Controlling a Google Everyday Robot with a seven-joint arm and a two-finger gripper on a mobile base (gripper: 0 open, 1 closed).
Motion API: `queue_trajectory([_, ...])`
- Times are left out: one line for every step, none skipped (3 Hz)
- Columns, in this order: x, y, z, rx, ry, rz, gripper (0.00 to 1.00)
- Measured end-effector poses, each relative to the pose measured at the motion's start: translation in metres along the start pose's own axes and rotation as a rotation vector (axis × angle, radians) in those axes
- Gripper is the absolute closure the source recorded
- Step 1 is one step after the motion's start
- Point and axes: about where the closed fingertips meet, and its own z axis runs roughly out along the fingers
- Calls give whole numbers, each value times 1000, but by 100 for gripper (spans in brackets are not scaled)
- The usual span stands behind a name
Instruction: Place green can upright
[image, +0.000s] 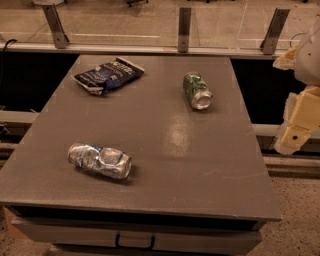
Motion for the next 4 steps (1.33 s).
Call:
queue_trajectory([0, 0, 0, 0, 0, 0, 0])
queue_trajectory([-13, -14, 9, -2, -20, -2, 0])
queue_trajectory([-45, -51, 35, 17, -41, 16, 0])
queue_trajectory([-84, -93, 67, 14, -65, 75, 0])
